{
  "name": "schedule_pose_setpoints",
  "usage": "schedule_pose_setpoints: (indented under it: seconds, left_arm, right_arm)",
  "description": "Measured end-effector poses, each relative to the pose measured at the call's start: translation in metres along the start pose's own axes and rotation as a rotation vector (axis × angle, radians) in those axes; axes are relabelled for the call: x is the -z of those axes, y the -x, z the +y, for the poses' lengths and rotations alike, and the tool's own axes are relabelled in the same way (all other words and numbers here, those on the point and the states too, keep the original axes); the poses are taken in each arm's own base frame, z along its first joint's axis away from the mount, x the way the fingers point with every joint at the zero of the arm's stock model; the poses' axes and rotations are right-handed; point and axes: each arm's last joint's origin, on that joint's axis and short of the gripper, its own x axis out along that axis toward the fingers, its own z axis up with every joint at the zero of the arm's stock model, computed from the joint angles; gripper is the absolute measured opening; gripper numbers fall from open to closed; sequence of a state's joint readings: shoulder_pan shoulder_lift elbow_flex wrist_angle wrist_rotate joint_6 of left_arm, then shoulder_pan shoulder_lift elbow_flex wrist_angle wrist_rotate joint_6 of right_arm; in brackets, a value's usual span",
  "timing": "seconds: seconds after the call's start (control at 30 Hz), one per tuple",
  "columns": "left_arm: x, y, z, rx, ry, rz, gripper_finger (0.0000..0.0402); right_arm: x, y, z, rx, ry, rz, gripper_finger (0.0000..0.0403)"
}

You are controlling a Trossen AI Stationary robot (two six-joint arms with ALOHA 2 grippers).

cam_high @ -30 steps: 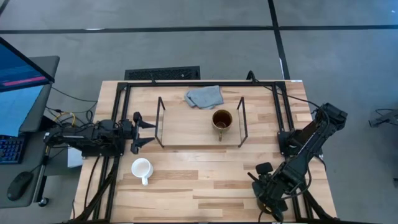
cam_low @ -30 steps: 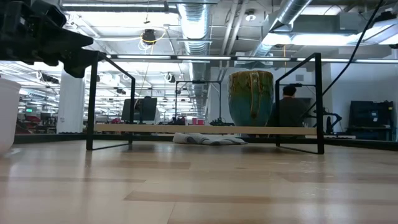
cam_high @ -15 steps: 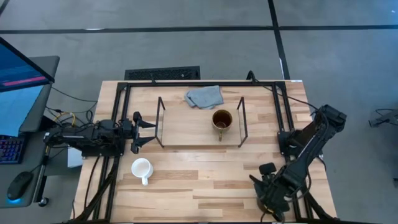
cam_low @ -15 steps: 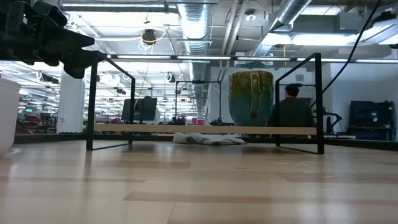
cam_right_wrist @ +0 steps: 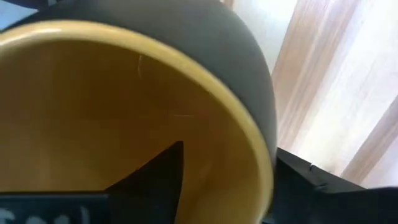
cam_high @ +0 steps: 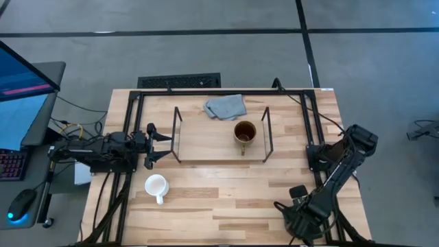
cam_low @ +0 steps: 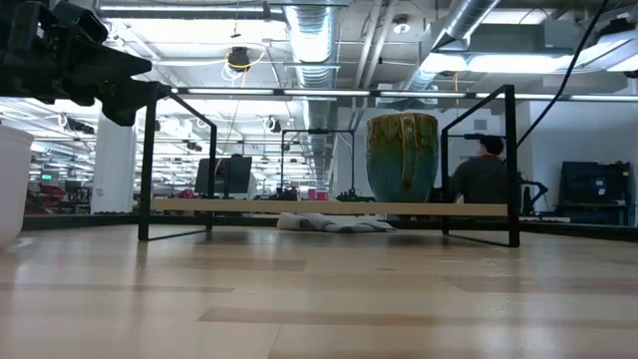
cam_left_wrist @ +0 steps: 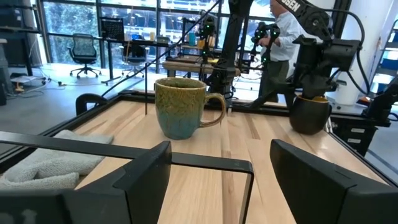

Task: Stack small to large cups/mugs on shelf
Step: Put the black mug on the shelf

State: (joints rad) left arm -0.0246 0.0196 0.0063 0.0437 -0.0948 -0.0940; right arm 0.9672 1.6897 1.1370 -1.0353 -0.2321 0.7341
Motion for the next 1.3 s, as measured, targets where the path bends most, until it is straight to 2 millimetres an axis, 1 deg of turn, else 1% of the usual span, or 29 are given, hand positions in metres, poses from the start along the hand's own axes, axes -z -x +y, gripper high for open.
schedule_pose_setpoints:
  seconds: [0.23, 0.5, 0.63, 0.9, 1.0, 1.1, 1.13, 1.3]
  left_arm:
    - [0.000, 0.000, 0.000, 0.000, -0.003, 0.000, 0.0266]
    - [0.000, 0.000, 0.000, 0.000, -0.002, 0.000, 0.0266]
    - [0.000, 0.000, 0.000, 0.000, -0.002, 0.000, 0.0266]
    - [0.000, 0.000, 0.000, 0.000, -0.003, 0.000, 0.0266]
    - [0.000, 0.000, 0.000, 0.000, -0.003, 0.000, 0.0266]
    - [0.000, 0.000, 0.000, 0.000, -0.002, 0.000, 0.0266]
    - [0.000, 0.000, 0.000, 0.001, -0.002, 0.000, 0.0266]
    - [0.000, 0.000, 0.000, 0.001, -0.001, 0.000, 0.0266]
  right_arm:
    - [-0.001, 0.000, 0.000, -0.005, -0.002, 0.000, 0.0164]
    - [-0.006, 0.002, -0.006, -0.030, -0.033, 0.014, 0.0104]
    - [-0.009, 0.004, -0.010, -0.047, -0.054, 0.024, 0.0092]
    - [-0.014, 0.006, -0.016, -0.078, -0.111, 0.040, 0.0091]
    - [-0.016, 0.007, -0.020, -0.077, -0.164, 0.046, 0.0071]
    - [-0.019, 0.008, -0.023, -0.086, -0.191, 0.039, 0.0030]
    - [-0.020, 0.009, -0.024, -0.091, -0.195, 0.043, 0.0025]
    - [-0.023, 0.010, -0.028, -0.100, -0.247, 0.047, 0.0025]
